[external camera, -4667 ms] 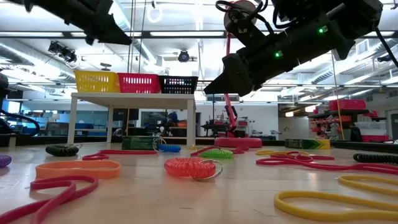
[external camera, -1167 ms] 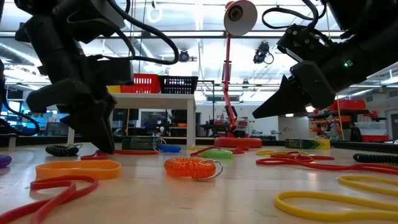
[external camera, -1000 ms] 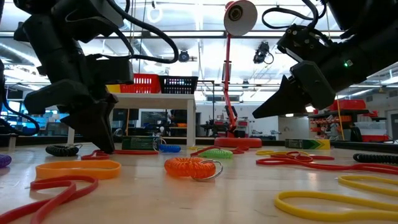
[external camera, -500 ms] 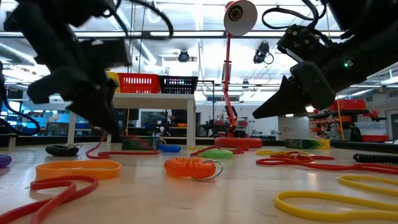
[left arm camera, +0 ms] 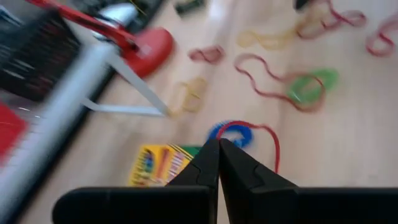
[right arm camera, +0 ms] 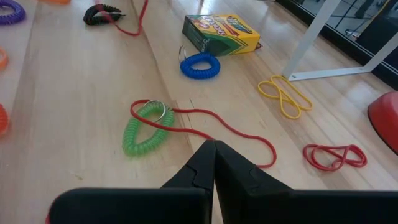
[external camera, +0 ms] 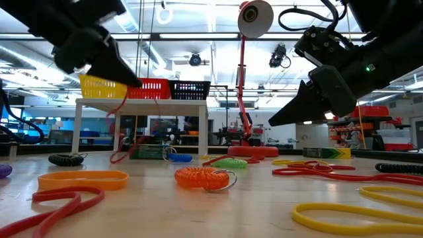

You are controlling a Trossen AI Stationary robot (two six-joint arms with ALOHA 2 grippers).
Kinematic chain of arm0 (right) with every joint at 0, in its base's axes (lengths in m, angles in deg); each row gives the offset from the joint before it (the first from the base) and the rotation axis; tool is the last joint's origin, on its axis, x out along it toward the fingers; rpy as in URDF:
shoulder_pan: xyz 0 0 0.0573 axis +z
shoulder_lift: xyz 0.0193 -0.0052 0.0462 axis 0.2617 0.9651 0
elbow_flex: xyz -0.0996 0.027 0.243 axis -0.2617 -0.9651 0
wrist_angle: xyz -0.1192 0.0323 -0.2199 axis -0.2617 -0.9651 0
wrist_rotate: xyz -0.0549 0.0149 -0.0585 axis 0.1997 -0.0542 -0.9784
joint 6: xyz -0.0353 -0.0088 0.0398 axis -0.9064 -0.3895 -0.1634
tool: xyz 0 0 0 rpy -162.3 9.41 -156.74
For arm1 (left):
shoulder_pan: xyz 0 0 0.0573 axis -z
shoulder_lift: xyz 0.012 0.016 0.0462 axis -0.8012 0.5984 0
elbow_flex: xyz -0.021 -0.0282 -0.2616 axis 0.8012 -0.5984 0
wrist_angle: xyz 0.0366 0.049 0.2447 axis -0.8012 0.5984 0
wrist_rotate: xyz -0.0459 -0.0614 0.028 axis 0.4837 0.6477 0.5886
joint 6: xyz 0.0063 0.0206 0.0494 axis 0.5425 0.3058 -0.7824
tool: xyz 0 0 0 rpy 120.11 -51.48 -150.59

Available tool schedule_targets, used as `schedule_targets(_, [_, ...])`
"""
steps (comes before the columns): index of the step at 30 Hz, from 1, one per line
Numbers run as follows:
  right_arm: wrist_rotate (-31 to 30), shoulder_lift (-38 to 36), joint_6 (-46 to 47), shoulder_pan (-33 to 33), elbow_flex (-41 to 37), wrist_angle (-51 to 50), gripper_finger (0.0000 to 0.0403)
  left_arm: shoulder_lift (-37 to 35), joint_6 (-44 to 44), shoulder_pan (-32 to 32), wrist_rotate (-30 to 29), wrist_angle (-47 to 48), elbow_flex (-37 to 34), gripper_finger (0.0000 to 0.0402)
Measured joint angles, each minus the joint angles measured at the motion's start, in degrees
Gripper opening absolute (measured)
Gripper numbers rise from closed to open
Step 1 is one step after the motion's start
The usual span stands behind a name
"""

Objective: Pick & Place Office Desk Supplies
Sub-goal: Put the red rubber band into the black bin on the shelf

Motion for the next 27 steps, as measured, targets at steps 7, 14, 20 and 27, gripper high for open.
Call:
schedule_targets(7, [0.0, 0.0, 0.0, 0.0, 0.0, 0.0, 0.0017, -2.4, 0.2, 3.4, -12.4, -0.6, 0.0, 0.0009])
schedule_targets(14, [0.0, 0.0, 0.0, 0.0, 0.0, 0.0, 0.0017, -2.9, -3.4, 3.1, -17.4, -2.9, 0.0, 0.0009])
schedule_targets(20, [0.0, 0.0, 0.0, 0.0, 0.0, 0.0, 0.0017, -5.2, -20.2, -2.5, -17.8, -14.4, 0.1, 0.0009])
schedule_targets(27, [0.0, 0.0, 0.0, 0.0, 0.0, 0.0, 0.0017, -11.8, -43.0, -13.0, -12.3, -34.5, 0.1, 0.0009])
